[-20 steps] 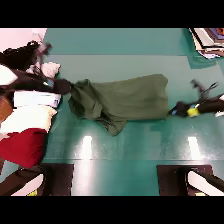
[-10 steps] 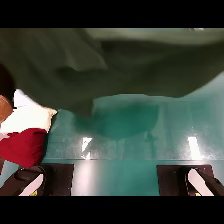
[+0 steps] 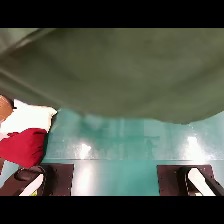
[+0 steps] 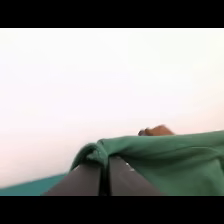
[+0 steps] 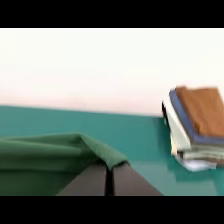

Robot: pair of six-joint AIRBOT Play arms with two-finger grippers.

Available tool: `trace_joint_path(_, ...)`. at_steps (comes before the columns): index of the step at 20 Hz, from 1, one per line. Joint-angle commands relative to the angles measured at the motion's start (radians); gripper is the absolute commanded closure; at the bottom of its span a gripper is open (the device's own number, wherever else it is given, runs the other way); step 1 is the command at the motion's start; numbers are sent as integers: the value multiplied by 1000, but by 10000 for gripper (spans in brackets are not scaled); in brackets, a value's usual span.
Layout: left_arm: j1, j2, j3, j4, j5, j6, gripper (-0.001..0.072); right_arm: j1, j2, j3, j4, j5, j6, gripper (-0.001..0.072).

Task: Fold the shirts.

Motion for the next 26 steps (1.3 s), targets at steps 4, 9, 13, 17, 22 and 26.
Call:
trace_joint_path(4, 1, -121, -383, 173, -23, -51, 684, 191, -255, -109, -176, 198, 60, 698)
trace_joint_path(9, 1, -469, -542, 164, -13, -14, 683, 391, -537, -342, -346, 192, 81, 698)
trace_joint_path(13, 1, -740, -534, 160, 173, 19, 683, 447, -770, -253, -346, 40, 81, 698)
trace_joint_path(17, 2, -832, -499, 162, 303, 35, 683, 460, -904, -77, -338, -32, 83, 698)
trace_joint_path(22, 2, -821, -497, 227, 135, 125, 683, 457, -848, -169, -348, -13, 82, 698)
trace_joint_path(26, 2, -821, -566, 284, 53, 124, 683, 474, -750, -422, -345, -66, 80, 698)
